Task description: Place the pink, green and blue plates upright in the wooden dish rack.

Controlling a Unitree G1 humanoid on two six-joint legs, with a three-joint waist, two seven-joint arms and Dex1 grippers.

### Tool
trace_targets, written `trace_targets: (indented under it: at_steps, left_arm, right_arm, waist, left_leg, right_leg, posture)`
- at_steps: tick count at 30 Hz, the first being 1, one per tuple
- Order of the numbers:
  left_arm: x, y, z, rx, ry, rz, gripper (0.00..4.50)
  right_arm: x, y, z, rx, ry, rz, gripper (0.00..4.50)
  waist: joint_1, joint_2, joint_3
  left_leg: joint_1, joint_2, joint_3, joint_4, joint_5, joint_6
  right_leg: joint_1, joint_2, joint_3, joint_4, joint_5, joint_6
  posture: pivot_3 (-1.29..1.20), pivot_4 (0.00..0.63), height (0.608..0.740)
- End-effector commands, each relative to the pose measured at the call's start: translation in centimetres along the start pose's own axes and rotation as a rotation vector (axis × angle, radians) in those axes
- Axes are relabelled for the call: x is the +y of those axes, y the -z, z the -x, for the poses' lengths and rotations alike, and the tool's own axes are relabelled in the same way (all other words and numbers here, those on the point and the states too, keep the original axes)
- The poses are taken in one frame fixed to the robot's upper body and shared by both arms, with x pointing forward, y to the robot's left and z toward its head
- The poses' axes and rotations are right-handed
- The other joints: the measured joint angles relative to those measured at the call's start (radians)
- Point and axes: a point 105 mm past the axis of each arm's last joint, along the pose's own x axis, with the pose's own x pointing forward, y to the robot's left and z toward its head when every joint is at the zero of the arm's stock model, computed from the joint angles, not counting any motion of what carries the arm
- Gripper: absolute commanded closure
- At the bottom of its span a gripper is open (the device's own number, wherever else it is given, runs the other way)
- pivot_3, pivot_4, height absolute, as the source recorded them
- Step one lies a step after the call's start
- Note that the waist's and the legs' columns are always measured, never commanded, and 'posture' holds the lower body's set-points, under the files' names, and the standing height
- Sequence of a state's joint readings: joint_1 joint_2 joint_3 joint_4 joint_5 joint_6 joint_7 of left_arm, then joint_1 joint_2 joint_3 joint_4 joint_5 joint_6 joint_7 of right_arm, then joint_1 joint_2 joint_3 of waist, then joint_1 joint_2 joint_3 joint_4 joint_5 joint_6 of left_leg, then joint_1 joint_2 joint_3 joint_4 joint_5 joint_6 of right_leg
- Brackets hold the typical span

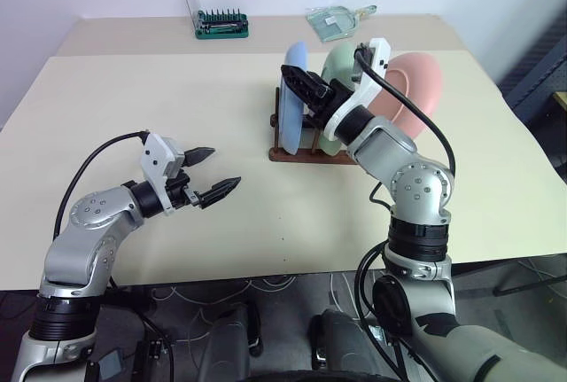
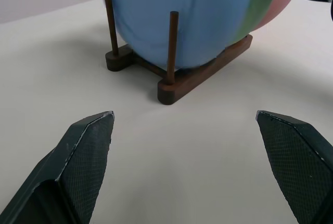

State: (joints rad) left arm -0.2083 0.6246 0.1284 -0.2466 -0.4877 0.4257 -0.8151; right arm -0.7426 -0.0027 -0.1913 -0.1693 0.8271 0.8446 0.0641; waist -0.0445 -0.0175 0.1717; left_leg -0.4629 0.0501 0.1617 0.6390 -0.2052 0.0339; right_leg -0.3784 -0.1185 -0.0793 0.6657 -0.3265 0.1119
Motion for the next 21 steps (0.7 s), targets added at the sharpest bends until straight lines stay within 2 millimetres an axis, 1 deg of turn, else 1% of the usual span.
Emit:
trace_targets:
  at_steps: [1, 2, 3, 6, 9, 11, 13, 15, 16, 17, 18, 19, 20, 21]
  left_arm:
    - [-0.3, -0.9, -0.3, -0.026, 0.017, -0.035, 0.0]
    - [-0.3, -1.0, -0.3, -0.026, 0.017, -0.035, 0.0]
    - [-0.3, -0.9, -0.3, -0.026, 0.017, -0.035, 0.0]
    - [-0.4, -0.9, -0.4, -0.024, 0.019, -0.035, 0.0]
    - [-0.3, -0.9, -0.5, -0.027, 0.024, -0.034, 0.0]
    - [-0.3, -0.9, -0.7, -0.029, 0.027, -0.034, 0.0]
    - [-0.3, -0.8, -0.9, -0.03, 0.031, -0.033, 0.0]
    - [-0.4, -0.8, -1.0, -0.03, 0.037, -0.033, 0.0]
    - [-0.4, -0.7, -1.2, -0.029, 0.046, -0.033, 0.0]
    - [-0.4, -0.7, -1.3, -0.028, 0.052, -0.033, 0.0]
    - [-0.5, -0.6, -1.4, -0.027, 0.057, -0.033, 0.0]
    - [-0.6, -0.5, -1.6, -0.025, 0.065, -0.033, 0.0]
    - [-0.6, -0.4, -1.9, -0.023, 0.077, -0.034, 0.0]
    - [-0.7, -0.3, -2.1, -0.023, 0.088, -0.034, 0.0]
  right_arm:
    - [0.8, -1.3, 0.1, -0.045, -0.026, 0.049, 0.13]
    - [0.9, -1.4, 0.1, -0.046, -0.028, 0.065, 0.13]
    - [1.6, -2.1, 0.2, -0.062, -0.059, 0.115, 0.13]
    - [3.9, -3.9, 0.7, -0.097, -0.169, 0.333, 0.13]
    - [6.0, -5.4, 1.7, -0.128, -0.266, 0.539, 0.13]
    - [6.5, -6.9, 2.5, -0.17, -0.282, 0.573, 0.13]
    - [6.5, -8.0, 3.4, -0.194, -0.28, 0.603, 0.13]
    - [6.5, -8.5, 4.0, -0.2, -0.278, 0.648, 0.13]
    - [4.5, -10.5, 5.2, -0.22, -0.168, 0.691, 0.37]
    - [3.1, -11.9, 6.2, -0.236, -0.087, 0.716, 0.66]
    - [2.2, -12.9, 7.0, -0.246, -0.034, 0.733, 0.95]
    - [0.5, -14.0, 8.3, -0.237, 0.063, 0.77, 1.39]
    - [-1.6, -14.7, 9.7, -0.204, 0.177, 0.817, 2.01]
    - [-3.5, -15.2, 11.1, -0.162, 0.282, 0.864, 2.41]
  waist:
    - [0.0, 0.0, 0.0]
    - [0.0, 0.0, 0.0]
    - [0.0, 0.0, 0.0]
    - [0.001, 0.001, 0.001]
    - [0.001, 0.001, 0.001]
    - [0.001, 0.001, 0.001]
    - [0.002, 0.001, 0.0]
    - [0.002, 0.001, 0.0]
    - [0.004, 0.001, 0.0]
    - [0.008, 0.001, 0.0]
    - [0.013, 0.001, 0.0]
    - [0.021, 0.001, 0.0]
    - [0.027, 0.0, 0.0]
    - [0.033, 0.0, 0.0]
  left_leg:
    - [0.0, 0.0, 0.0, 0.0, 0.0, 0.0]
    - [0.0, 0.0, 0.0, 0.0, 0.0, 0.0]
    - [0.0, 0.0, 0.0, 0.0, 0.0, 0.0]
    - [0.0, 0.0, 0.0, 0.0, 0.0, 0.0]
    - [-0.001, 0.0, 0.001, -0.001, 0.0, 0.0]
    - [0.0, 0.0, 0.001, -0.002, 0.0, 0.0]
    - [0.0, 0.0, 0.001, -0.002, 0.001, 0.0]
    - [0.0, 0.0, 0.001, -0.002, 0.001, 0.0]
    - [0.0, 0.0, 0.001, -0.002, 0.001, 0.0]
    - [0.0, -0.001, 0.001, -0.002, 0.001, 0.0]
    - [0.0, -0.001, 0.001, -0.002, 0.001, 0.0]
    - [0.0, -0.001, 0.001, -0.002, 0.001, 0.0]
    - [-0.001, -0.002, 0.001, -0.002, 0.0, 0.001]
    - [0.0, -0.002, 0.001, -0.002, 0.0, 0.001]
  right_leg:
    - [0.0, 0.0, 0.0, 0.0, 0.0, 0.0]
    - [0.0, 0.0, 0.0, 0.0, 0.0, 0.0]
    - [0.0, 0.0, 0.0, 0.0, 0.0, 0.0]
    - [-0.001, 0.0, 0.0, -0.001, 0.0, 0.0]
    - [-0.004, -0.001, 0.0, -0.001, 0.0, 0.0]
    - [-0.003, -0.001, 0.0, -0.001, 0.0, 0.0]
    - [-0.002, 0.0, 0.0, -0.001, 0.0, 0.0]
    - [-0.002, -0.001, 0.0, -0.001, 0.0, 0.0]
    - [-0.002, -0.001, 0.0, -0.001, 0.0, 0.0]
    - [-0.002, -0.001, 0.0, -0.001, 0.0, 0.0]
    - [-0.002, -0.001, 0.0, -0.002, 0.0, 0.0]
    - [-0.001, -0.001, 0.0, -0.003, 0.0, 0.0]
    - [-0.001, -0.002, 0.0, -0.003, 0.0, 0.0]
    - [-0.001, -0.002, 0.0, -0.004, 0.0, 0.0]
  posture:
    - [0.0, 0.15, 0.732]
    - [0.0, 0.15, 0.732]
    - [0.0, 0.15, 0.732]
    - [0.0, 0.15, 0.732]
    - [0.0, 0.15, 0.732]
    - [0.0, 0.15, 0.732]
    - [0.0, 0.15, 0.732]
    - [0.0, 0.15, 0.732]
    - [0.0, 0.15, 0.732]
    - [0.0, 0.15, 0.732]
    - [0.0, 0.15, 0.732]
    - [0.0, 0.15, 0.732]
    - [0.0, 0.15, 0.732]
    - [0.0, 0.15, 0.732]
